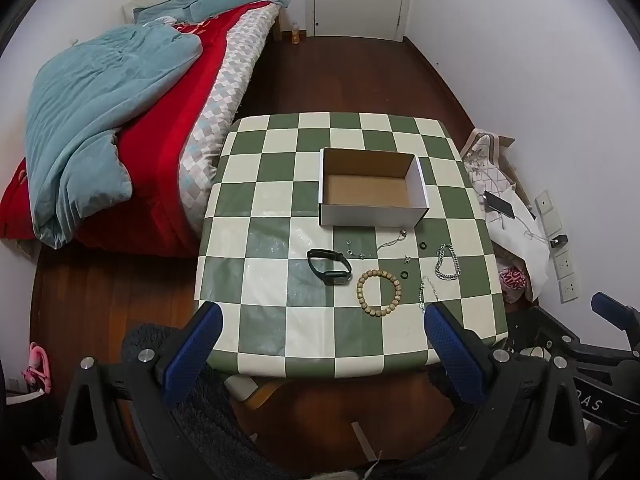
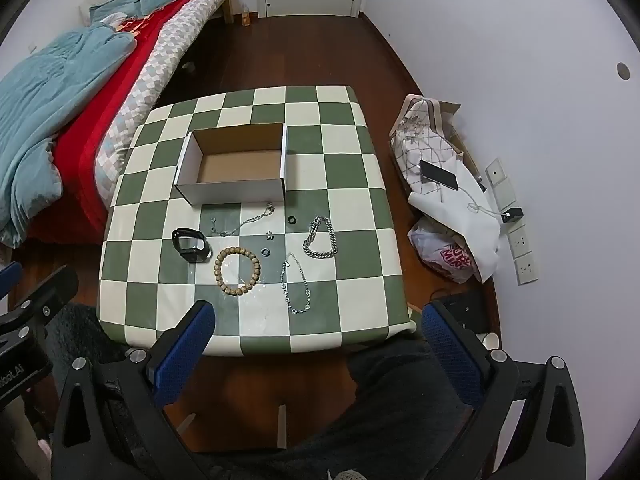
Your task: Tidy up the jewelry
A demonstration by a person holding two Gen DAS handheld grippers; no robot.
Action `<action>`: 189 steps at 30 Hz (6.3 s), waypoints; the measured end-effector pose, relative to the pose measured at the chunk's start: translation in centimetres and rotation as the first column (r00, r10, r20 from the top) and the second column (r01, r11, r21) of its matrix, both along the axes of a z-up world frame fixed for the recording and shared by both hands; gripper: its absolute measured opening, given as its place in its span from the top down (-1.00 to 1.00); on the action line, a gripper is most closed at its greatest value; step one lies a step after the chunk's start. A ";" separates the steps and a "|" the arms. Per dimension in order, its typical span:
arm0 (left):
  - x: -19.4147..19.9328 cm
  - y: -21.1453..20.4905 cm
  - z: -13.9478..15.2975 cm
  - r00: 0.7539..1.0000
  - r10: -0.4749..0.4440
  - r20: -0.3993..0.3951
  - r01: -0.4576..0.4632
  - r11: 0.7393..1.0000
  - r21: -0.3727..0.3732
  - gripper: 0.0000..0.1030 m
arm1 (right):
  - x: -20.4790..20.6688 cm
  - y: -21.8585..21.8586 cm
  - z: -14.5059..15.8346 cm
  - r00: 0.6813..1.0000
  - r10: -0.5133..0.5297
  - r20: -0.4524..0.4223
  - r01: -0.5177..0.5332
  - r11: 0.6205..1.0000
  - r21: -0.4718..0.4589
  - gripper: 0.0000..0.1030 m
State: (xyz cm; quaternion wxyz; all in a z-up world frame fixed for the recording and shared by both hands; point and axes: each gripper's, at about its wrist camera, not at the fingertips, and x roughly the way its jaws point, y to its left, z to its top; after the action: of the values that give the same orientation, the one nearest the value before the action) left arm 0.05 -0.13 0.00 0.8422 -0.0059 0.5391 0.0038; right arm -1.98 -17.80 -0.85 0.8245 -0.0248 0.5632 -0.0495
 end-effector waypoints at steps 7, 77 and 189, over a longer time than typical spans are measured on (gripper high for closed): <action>-0.3 0.3 -0.2 1.000 0.005 0.005 -0.005 1.000 -0.010 -1.00 | -0.2 0.3 0.3 1.000 0.002 0.002 -0.002 1.000 0.000 -1.00; -1.6 1.8 2.7 0.999 0.017 0.038 -0.017 1.000 -0.006 -1.00 | -0.5 1.4 4.1 0.999 0.015 0.033 -0.014 1.000 -0.006 -1.00; 7.1 -4.8 -17.8 0.985 -0.155 -0.071 0.157 0.987 0.029 0.88 | 5.1 -7.1 -23.6 0.972 -0.129 -0.197 0.155 0.981 0.120 0.90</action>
State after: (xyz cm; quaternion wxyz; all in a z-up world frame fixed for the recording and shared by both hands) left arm 7.12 -4.95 -17.81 0.8209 0.0511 0.5664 -0.0526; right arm 3.10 -24.93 -24.49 0.7615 0.0666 0.6411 -0.0677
